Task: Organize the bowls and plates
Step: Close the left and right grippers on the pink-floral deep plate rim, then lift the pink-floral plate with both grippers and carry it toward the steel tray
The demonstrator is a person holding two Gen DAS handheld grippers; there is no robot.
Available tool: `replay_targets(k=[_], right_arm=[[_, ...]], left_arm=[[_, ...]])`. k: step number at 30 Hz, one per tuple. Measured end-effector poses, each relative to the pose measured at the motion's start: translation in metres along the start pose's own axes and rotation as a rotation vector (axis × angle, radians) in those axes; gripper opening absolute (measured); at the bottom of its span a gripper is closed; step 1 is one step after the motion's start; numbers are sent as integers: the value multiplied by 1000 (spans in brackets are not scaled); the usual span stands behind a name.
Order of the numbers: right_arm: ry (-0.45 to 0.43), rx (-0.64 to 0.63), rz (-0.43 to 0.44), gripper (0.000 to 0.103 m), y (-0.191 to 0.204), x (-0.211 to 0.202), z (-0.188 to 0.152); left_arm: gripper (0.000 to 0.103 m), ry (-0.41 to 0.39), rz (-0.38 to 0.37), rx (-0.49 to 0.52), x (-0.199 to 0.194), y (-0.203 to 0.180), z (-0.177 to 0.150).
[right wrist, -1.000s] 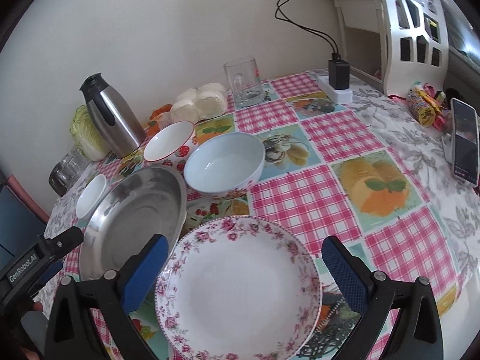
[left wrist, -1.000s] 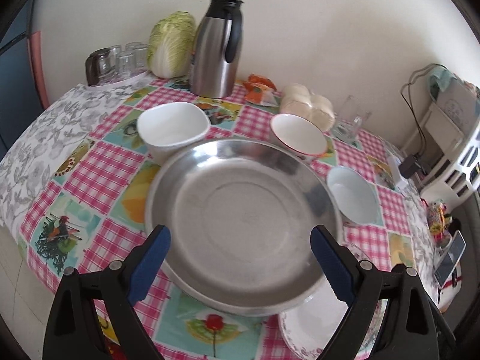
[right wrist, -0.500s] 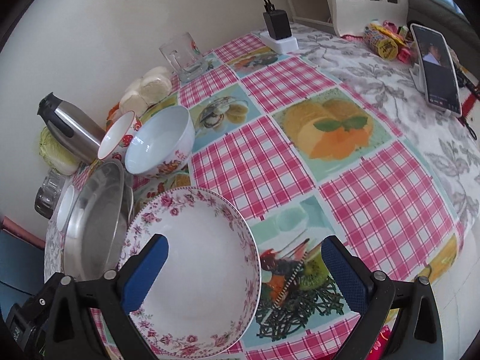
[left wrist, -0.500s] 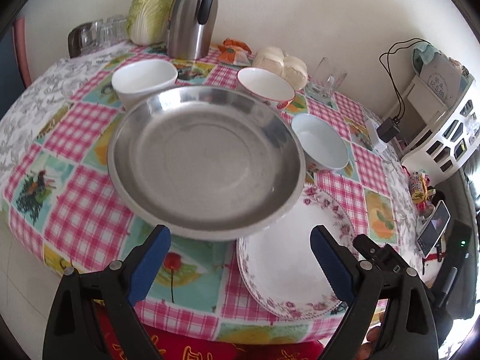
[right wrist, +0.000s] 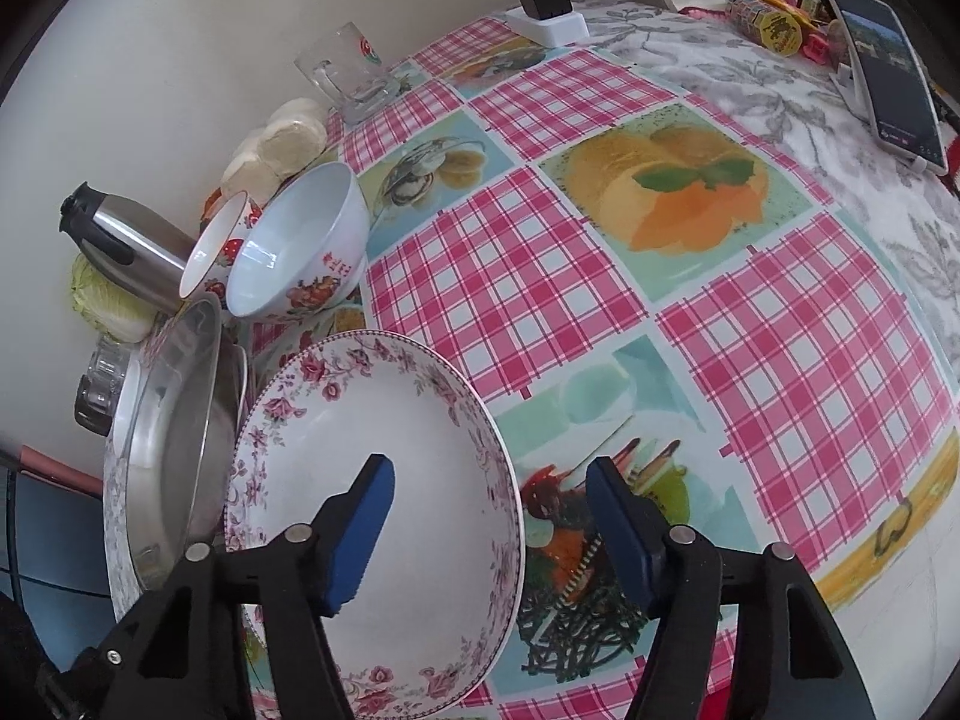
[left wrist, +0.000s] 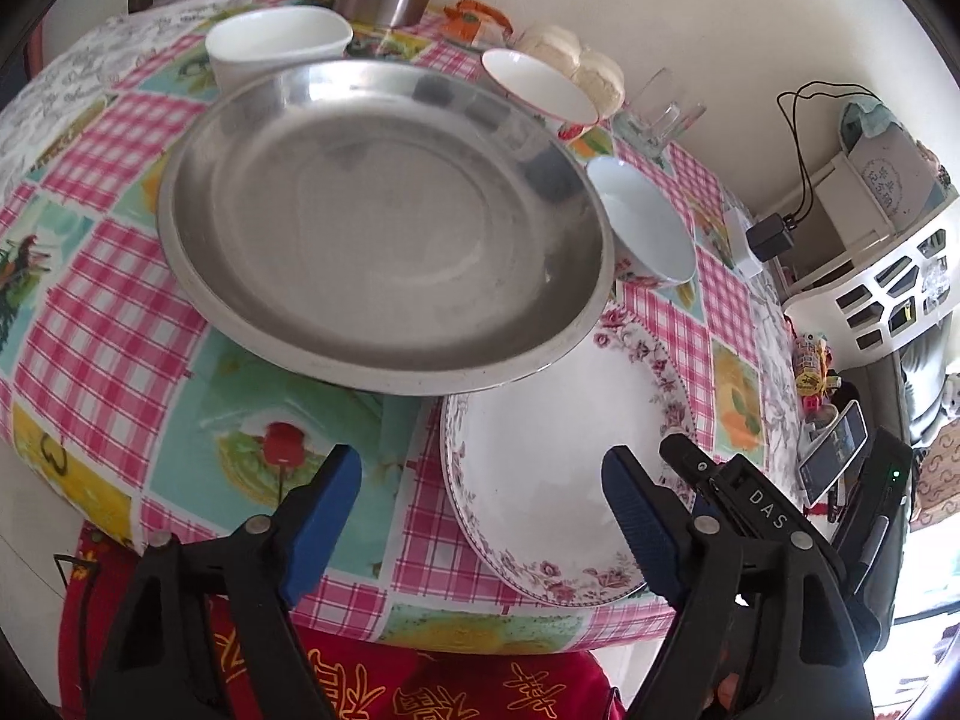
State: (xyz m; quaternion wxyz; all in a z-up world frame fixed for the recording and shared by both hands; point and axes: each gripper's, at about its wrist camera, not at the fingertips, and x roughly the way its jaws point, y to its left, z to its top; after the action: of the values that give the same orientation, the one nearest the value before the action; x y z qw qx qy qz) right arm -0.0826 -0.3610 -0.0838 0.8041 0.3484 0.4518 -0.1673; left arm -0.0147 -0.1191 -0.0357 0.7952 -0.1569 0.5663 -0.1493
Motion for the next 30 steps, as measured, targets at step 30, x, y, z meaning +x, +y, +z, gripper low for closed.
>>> replay_targets(k=[30], right_arm=[[-37, 14, 124, 22, -12, 22, 8]], left_arm=[[44, 16, 104, 25, 47, -5, 22]])
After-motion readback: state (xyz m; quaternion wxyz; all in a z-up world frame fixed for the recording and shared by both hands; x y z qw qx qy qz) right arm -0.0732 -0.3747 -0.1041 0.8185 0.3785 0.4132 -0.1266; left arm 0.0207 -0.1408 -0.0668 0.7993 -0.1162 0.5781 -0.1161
